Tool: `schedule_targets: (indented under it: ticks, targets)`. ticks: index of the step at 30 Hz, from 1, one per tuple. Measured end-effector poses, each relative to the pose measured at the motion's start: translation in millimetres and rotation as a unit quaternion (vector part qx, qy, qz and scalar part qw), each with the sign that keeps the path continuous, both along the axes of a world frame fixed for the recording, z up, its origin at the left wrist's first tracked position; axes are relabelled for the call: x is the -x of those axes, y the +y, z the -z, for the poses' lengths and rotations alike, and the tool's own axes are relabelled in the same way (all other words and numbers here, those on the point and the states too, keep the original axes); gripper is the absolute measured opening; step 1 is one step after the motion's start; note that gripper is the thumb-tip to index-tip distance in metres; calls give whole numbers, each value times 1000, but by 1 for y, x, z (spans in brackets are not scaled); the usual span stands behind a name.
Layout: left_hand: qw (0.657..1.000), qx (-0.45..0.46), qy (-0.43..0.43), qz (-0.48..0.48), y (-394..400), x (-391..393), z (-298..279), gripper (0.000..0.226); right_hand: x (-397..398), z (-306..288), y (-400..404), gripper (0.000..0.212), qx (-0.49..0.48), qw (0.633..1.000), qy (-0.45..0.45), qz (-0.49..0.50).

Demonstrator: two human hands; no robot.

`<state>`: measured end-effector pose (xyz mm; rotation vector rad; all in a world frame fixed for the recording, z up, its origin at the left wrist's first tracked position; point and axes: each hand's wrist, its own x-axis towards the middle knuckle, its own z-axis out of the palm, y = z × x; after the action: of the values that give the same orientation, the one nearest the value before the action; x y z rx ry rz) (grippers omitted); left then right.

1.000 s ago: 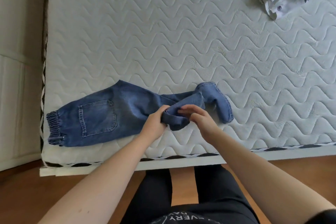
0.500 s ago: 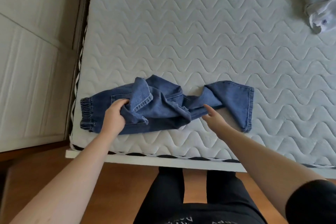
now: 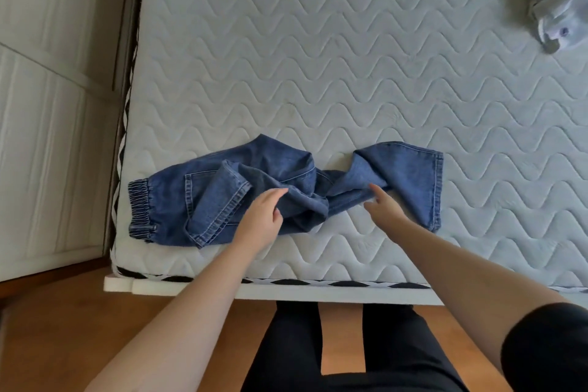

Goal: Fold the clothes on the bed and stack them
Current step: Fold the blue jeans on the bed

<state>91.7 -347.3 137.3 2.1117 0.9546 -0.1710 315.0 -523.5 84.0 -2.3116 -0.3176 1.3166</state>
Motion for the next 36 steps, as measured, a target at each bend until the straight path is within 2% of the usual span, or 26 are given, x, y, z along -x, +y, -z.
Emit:
schedule_targets:
  ticks: [4,10,14,17,19,21,24,26,29,31,34,36]
  targets:
    - [998,16,-6,65,-15,-54,8,53,-26,8,-27,49,7,997,-75,21]
    - [987,17,30,156,-32,-131,37,53,-65,33,-78,63,54,991,-80,94]
    - [984,21,66,162,-38,-179,59,56,-84,51,-107,70,94,975,-69,191]
    - [989,29,94,107,-40,-213,73,67,-91,62,-116,64,84,958,6,275]
    - [987,95,131,14,-39,-231,82,79,-95,65,-116,64,68,943,57,320]
    - [968,184,161,-60,-38,-244,91,91,-100,64,-116,54,56,948,83,301]
    - [952,238,167,-99,-41,-255,97,95,-107,59,-119,35,17,966,35,256]
    - [959,212,177,-60,-48,-262,96,83,-114,48,-126,25,-38,964,24,264]
    - [977,47,192,82,-62,-282,90,64,-128,28,-142,19,-91,968,-2,233]
    - [975,-16,161,155,-77,-302,84,58,-137,15,-157,13,-117,966,-23,229]
    - [961,-21,135,241,-109,-338,78,55,-148,-8,-182,17,-171,952,-36,252]
    - [943,25,154,293,-133,-362,74,57,-154,-22,-201,19,-196,948,-44,247]
